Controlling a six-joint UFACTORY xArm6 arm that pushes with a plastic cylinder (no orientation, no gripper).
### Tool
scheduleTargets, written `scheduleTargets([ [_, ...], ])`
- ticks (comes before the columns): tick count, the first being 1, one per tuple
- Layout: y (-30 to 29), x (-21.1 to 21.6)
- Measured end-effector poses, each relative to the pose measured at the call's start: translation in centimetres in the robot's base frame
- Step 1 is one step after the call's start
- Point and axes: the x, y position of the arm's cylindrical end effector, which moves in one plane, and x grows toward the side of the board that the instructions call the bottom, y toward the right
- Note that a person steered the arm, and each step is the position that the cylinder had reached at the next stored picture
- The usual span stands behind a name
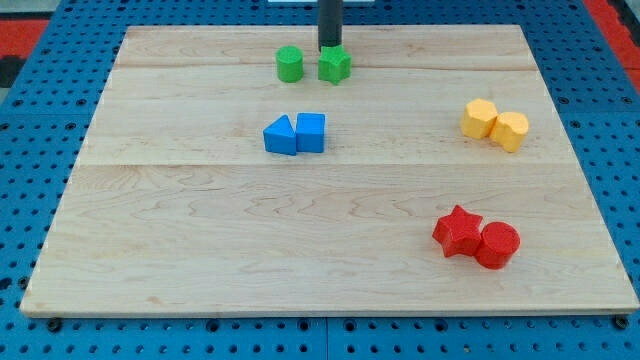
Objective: Separate the yellow heart and yellow hexagon from each other
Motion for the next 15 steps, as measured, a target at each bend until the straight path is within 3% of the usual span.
scheduleTargets([
  [1,2.7,-0.7],
  [2,12.9,0.0],
  [3,18.5,6.1],
  [4,19.8,14.7],
  [5,21.0,16.6],
  [9,8.2,20.2],
  [10,4.9,13.5],
  [11,4.5,14.1],
  [12,5.3,19.0],
  [13,1.4,18.1],
  [14,-1.9,12.6],
  [15,-1.4,12.4],
])
